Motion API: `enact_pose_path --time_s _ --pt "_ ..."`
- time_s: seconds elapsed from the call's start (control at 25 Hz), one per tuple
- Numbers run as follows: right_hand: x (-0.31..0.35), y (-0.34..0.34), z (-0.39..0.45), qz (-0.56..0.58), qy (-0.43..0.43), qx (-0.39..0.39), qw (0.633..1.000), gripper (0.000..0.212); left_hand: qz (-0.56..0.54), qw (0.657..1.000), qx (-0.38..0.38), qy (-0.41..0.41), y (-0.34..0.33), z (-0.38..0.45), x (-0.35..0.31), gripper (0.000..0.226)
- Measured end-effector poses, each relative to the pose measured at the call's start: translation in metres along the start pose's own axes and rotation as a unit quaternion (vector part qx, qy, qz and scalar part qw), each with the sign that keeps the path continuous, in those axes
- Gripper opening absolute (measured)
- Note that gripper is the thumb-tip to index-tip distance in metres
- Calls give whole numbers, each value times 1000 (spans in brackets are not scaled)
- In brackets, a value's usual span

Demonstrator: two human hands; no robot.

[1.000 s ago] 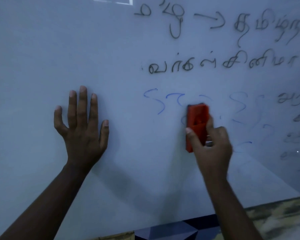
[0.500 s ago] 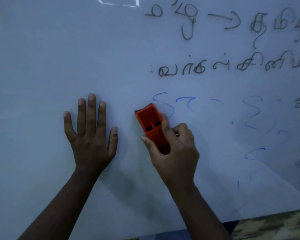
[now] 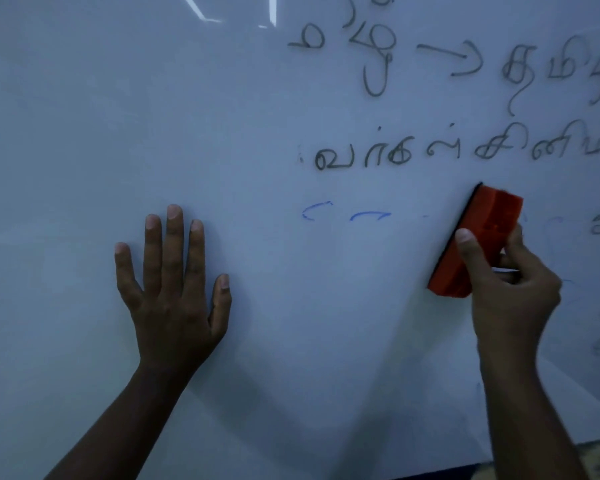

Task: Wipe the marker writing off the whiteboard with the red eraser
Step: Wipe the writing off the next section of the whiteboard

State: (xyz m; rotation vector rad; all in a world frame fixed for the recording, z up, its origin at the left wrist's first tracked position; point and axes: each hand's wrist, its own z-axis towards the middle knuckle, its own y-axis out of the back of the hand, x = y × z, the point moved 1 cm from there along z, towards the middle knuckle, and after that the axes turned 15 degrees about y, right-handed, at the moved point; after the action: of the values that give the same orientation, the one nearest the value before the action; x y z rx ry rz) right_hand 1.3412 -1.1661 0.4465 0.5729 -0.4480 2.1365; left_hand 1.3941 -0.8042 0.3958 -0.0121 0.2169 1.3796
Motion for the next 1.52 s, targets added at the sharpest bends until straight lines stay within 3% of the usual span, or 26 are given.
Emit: enact_pose_path --time_s 0.16,0.36,0.56,0.68,1.0,1.12,1.2,1.36,1.52 --pt "42 -37 -14 -48 54 12 997 69 4 1000 3 4 -1 0 -2 68" --pt "99 -87 -91 -76 220 148 961 71 7 1000 8 5 -2 -1 -2 70" --pt "130 -108 -91 -63 286 167 941 70 14 1000 4 -5 -3 -1 2 71" --pt "122 -101 -63 -71 275 137 949 70 17 1000 -5 -7 -2 0 2 68" --pt "31 -21 21 -34 73 4 997 78 -17 999 -34 28 19 31 -11 57" --pt "21 -2 60 20 33 -20 999 61 -32 998 -44 15 29 87 -13 60" --pt "28 -2 75 36 38 -24 998 48 -28 998 -57 13 32 129 -11 62" --pt "61 -37 53 -24 87 -24 996 73 7 999 -39 24 25 166 -11 66" --pt "107 -87 -18 -38 196 57 978 69 28 999 -17 21 20 164 -13 67"
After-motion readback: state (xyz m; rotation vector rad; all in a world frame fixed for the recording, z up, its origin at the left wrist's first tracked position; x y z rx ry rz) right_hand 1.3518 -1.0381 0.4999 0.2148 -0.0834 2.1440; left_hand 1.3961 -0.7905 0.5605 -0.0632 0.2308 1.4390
